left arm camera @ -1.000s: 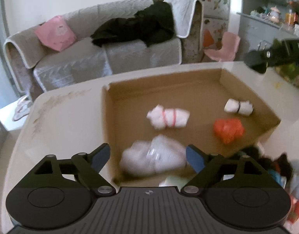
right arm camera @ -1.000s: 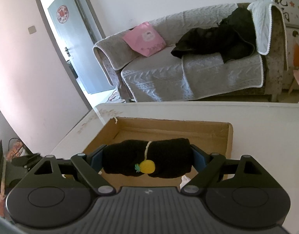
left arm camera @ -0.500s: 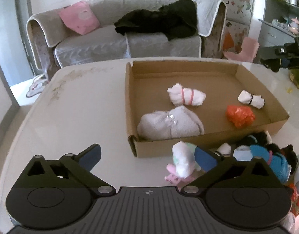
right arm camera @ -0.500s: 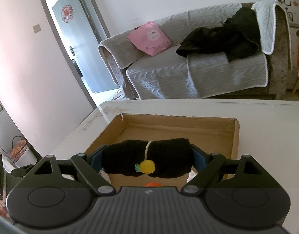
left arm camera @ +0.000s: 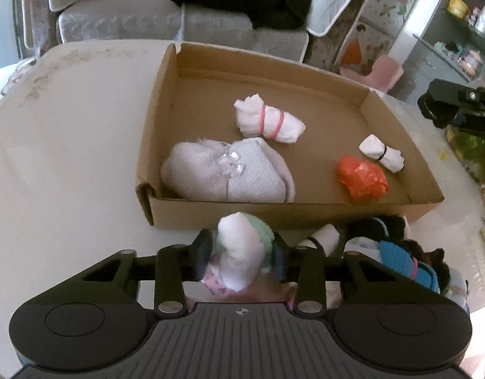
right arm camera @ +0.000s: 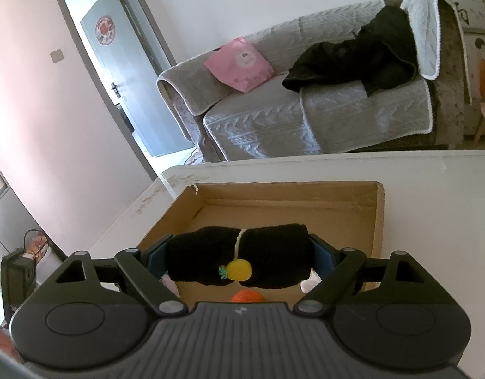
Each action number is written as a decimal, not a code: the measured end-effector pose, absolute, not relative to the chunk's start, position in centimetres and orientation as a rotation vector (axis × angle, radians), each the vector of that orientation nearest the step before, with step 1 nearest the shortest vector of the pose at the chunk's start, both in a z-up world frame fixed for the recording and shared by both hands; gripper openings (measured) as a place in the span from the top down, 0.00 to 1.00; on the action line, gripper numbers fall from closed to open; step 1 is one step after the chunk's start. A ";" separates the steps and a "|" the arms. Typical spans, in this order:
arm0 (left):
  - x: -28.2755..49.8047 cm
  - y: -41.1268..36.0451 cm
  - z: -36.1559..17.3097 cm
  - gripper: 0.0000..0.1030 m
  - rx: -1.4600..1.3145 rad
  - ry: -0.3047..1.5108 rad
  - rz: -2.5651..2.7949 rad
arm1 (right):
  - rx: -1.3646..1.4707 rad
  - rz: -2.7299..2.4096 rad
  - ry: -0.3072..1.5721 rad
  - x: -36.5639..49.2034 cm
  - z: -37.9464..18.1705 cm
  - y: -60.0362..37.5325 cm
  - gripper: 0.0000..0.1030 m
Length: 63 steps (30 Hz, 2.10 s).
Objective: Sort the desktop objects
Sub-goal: 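Grasp another white sock roll with the left gripper while the right holds the black roll over the tray, then lower the white sock roll into the tray and open the left gripper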
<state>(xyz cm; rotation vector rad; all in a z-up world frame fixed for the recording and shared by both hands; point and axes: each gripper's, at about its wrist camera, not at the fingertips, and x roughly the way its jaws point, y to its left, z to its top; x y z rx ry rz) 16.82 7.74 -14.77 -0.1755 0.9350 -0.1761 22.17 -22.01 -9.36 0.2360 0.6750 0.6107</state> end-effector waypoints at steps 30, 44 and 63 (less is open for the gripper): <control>13.6 5.2 -5.3 0.62 0.156 0.717 -0.133 | 0.209 0.625 0.608 21.1 -6.4 -22.0 0.18; 16.8 5.2 -2.0 0.62 0.188 0.640 -0.111 | 0.198 0.633 0.583 21.9 -5.2 -21.9 0.18; 24.1 4.5 -3.6 0.59 0.193 0.656 -0.132 | 0.257 0.656 0.621 24.4 -5.9 -22.7 0.18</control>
